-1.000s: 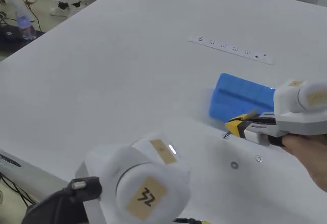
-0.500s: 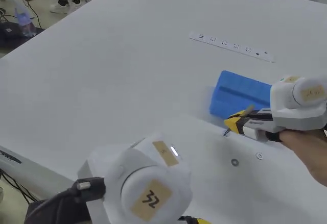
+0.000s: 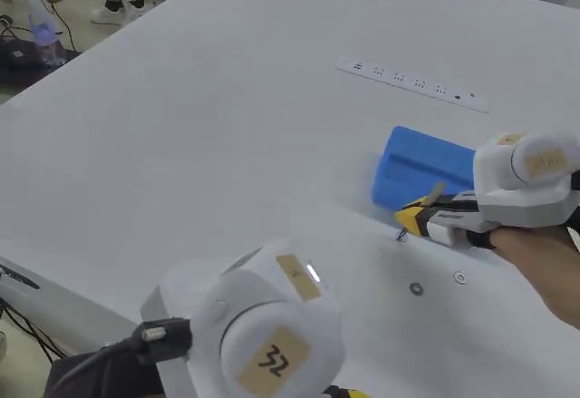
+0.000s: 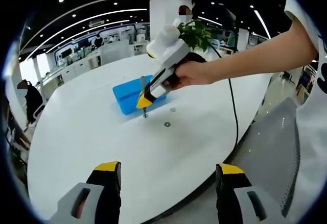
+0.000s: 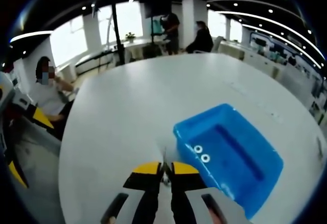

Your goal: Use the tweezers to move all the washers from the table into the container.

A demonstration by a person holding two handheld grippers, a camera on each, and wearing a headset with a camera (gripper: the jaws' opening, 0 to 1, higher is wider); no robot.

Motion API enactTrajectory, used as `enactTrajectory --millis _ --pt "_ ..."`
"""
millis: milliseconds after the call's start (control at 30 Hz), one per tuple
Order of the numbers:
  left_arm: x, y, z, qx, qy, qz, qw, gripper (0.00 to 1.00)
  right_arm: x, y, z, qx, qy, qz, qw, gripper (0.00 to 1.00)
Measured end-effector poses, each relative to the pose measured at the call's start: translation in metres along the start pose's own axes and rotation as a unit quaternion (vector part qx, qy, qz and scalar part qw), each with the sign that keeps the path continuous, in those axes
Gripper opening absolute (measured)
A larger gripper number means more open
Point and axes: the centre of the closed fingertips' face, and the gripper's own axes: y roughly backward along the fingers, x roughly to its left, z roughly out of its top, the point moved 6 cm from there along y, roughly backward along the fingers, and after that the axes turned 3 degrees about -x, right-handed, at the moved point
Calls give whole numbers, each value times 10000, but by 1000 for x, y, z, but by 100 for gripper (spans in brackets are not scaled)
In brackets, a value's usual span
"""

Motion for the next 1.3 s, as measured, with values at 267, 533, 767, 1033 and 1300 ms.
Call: enactTrajectory --millis 267,533,767,1033,1300 --pt "0 1 2 -26 -8 -29 10000 76 1 1 -2 -199 -121 -247 9994 3" --pt "3 5 10 -144 -97 50 9998 77 6 17 11 -357 -497 -79 9981 2" --pt "6 7 14 -308 -24 105 9995 80 8 42 33 -686 -509 -26 9963 2" --pt "7 8 15 -351 -74 204 9991 86 -7 60 53 -1180 -803 -166 9896 3" --pt "11 11 23 -657 196 306 9972 94 -33 54 55 -1344 -1145 -533 9828 3"
